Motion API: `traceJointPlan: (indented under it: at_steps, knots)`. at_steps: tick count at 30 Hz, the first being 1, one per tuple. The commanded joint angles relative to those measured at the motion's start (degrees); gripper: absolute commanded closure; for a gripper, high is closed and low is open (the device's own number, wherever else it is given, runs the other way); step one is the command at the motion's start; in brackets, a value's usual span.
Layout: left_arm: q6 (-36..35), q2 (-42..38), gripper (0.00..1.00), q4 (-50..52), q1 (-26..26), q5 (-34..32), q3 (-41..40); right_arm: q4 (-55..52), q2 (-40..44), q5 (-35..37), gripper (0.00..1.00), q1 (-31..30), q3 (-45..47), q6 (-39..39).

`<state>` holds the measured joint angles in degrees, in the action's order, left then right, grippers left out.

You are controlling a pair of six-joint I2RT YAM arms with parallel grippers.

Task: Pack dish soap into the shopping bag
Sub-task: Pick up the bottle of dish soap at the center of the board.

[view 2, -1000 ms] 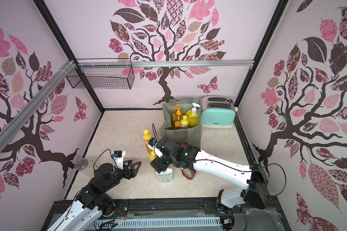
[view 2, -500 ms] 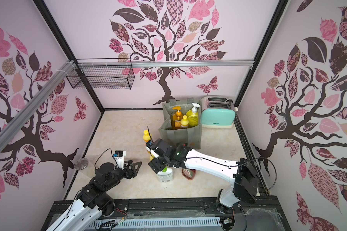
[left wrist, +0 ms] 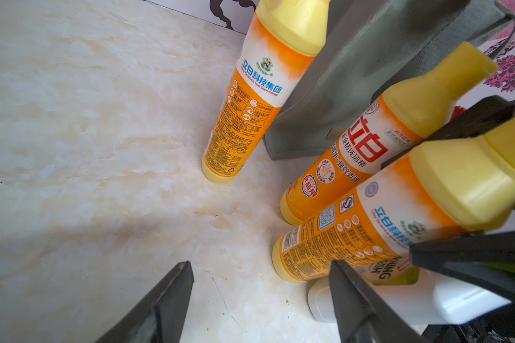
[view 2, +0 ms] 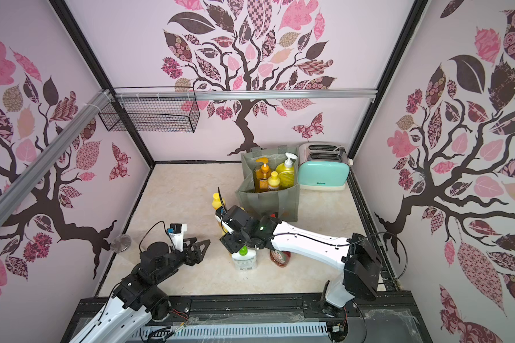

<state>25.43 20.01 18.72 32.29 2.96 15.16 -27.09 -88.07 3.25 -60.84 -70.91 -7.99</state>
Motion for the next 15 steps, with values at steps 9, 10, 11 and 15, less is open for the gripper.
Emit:
traceJointPlan:
  at_steps: [9, 10, 11, 15]
  knots:
    - [-0.7, -0.7, 0.22, -0.9, 0.2, 0.4, -0.9, 0.2, 3.6, -1.7, 0.52, -0.1, -1.9, -0.8]
    - [-0.6, -0.7, 0.22, -0.9, 0.2, 0.4, -0.9, 0.0, 4.1, -2.0, 0.53, -0.1, -2.3, -0.7]
    - [-0.7, -0.7, 0.22, -0.9, 0.2, 0.4, -0.9, -0.1, 4.6, -2.3, 0.55, -0.1, -2.9, -0.6]
    - [-0.6, -0.7, 0.22, -0.9, 0.2, 0.5, -0.9, -2.2, 6.6, -3.6, 0.58, -0.1, -6.1, 0.0]
